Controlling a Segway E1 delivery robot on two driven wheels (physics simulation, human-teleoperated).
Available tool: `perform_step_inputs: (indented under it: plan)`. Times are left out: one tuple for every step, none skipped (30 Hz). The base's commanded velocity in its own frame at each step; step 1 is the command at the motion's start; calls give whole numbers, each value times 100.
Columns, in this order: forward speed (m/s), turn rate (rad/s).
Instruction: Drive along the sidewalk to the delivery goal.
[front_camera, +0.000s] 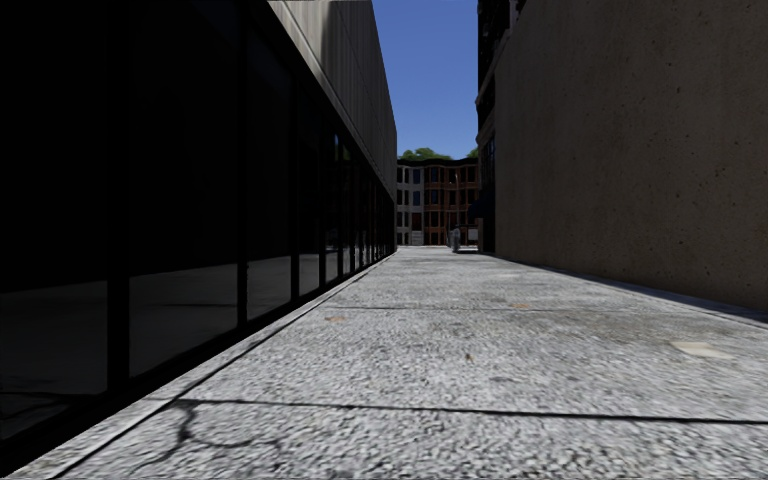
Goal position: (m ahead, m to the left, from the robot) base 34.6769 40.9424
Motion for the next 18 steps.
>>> perform_step_inputs:
  plan:
    - [194, 0]
    - [194, 0]
    - [194, 0]
    - [194, 0]
    - [194, 0]
    - [194, 0]
    - [194, 0]
    - [194, 0]
    - [194, 0]
    - [194, 0]
    - [194, 0]
    - [194, 0]
    - [194, 0]
    - [194, 0]
    - [194, 0]
    - [194, 0]
    - [194, 0]
    - [194, 0]
